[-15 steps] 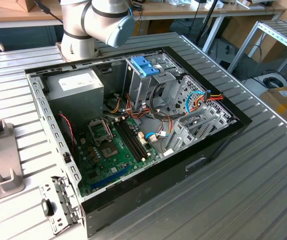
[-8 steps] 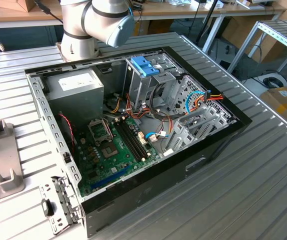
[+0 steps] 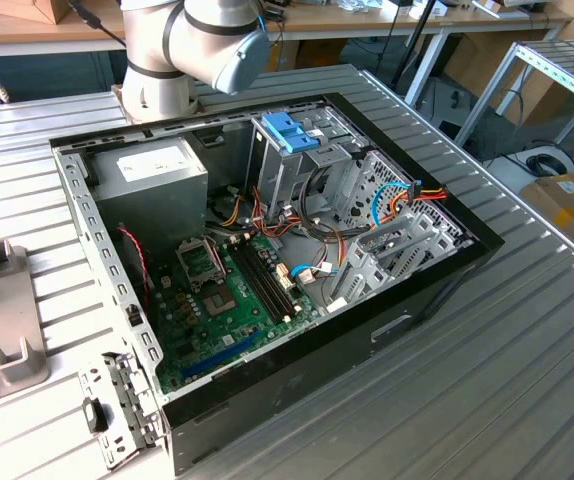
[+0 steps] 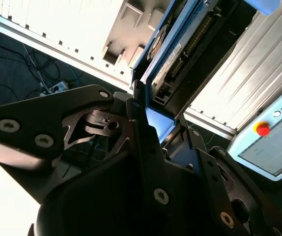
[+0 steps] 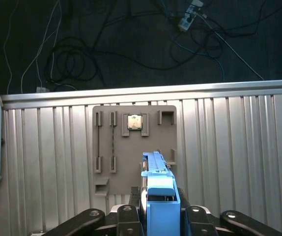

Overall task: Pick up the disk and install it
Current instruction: 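Pick up the disk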

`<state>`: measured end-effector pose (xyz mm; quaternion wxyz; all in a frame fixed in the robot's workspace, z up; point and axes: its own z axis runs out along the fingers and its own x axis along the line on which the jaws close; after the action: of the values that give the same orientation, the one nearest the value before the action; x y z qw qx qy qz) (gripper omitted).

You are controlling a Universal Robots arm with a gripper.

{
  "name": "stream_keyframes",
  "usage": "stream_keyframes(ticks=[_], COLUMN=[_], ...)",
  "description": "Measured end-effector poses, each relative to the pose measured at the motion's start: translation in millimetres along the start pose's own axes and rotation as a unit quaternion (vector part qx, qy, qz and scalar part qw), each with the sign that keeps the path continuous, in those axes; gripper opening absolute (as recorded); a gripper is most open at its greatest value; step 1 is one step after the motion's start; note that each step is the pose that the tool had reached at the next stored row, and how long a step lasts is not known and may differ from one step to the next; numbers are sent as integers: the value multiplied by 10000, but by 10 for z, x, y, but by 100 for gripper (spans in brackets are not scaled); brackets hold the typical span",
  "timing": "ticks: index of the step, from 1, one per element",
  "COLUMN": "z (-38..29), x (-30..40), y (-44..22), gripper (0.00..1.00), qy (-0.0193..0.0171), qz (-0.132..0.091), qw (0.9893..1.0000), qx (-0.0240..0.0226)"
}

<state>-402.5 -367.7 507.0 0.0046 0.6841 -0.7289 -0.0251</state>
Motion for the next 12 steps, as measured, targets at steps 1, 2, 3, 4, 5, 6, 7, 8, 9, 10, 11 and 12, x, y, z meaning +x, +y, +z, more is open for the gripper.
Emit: stream_keyframes(ticks=[1, 2, 3, 4, 5, 6, 7, 8, 9, 10, 11, 12], z=[1, 2, 4, 5, 6, 7, 8, 9, 9, 10, 11, 11], x=[2, 4, 7, 11, 13, 15, 16, 18, 19, 21, 22, 23], y=[-6, -10, -14, -24, -28, -33, -37, -41, -45, -51, -60, -65], gripper=[37, 37, 37, 37, 37, 37, 37, 37, 37, 37, 37, 37], qy=[0, 0, 0, 0, 0, 0, 0, 0, 0, 0, 0, 0], qz=[0, 0, 0, 0, 0, 0, 0, 0, 0, 0, 0, 0], qw=[10000, 10000, 10000, 10000, 10000, 10000, 10000, 10000, 10000, 10000, 10000, 10000], qx=[0, 0, 1, 0, 1, 0, 0, 0, 0, 0, -1, 0])
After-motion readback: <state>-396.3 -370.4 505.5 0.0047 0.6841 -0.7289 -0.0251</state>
